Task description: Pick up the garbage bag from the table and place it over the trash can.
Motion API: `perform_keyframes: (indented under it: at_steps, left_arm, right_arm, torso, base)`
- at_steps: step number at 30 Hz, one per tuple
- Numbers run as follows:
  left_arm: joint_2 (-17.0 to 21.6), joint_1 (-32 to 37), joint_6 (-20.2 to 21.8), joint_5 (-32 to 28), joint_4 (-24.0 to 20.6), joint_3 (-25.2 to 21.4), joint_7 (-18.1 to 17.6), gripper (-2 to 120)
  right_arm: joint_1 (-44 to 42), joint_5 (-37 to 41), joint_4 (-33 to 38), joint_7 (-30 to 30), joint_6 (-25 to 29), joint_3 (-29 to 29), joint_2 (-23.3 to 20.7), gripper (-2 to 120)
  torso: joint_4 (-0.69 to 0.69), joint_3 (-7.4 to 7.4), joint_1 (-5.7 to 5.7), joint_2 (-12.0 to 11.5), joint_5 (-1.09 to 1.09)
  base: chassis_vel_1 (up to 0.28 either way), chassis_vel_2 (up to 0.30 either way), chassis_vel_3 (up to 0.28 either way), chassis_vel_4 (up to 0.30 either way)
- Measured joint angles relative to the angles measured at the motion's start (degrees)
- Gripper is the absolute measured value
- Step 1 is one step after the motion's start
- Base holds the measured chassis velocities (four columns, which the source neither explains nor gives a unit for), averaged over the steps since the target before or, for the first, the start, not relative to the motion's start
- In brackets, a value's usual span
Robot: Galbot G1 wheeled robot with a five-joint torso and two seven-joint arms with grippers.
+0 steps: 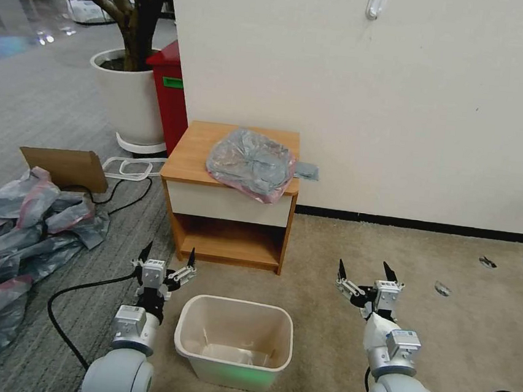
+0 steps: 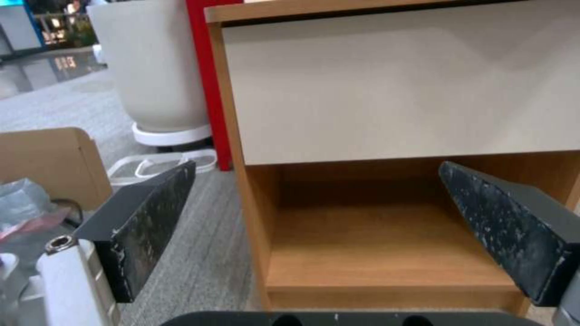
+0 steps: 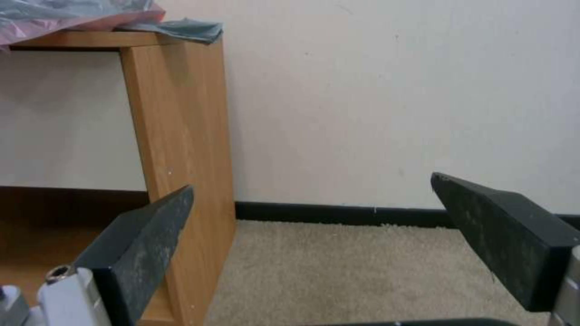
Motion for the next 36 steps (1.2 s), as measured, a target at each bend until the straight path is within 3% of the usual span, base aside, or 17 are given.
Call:
perform_keyframes:
  at_steps: [36]
  left_arm:
    - [0.5, 0.4, -0.2, -0.3, -0.2, -0.1, -0.3, 100]
  right_arm:
    - [-0.4, 0.0, 0.5, 0.1, 0.4, -0.1, 0.1, 100]
  torso:
    - [-0.01, 0.00, 0.00, 0.0, 0.00]
  base:
    - [0.000, 0.000, 0.000, 0.000]
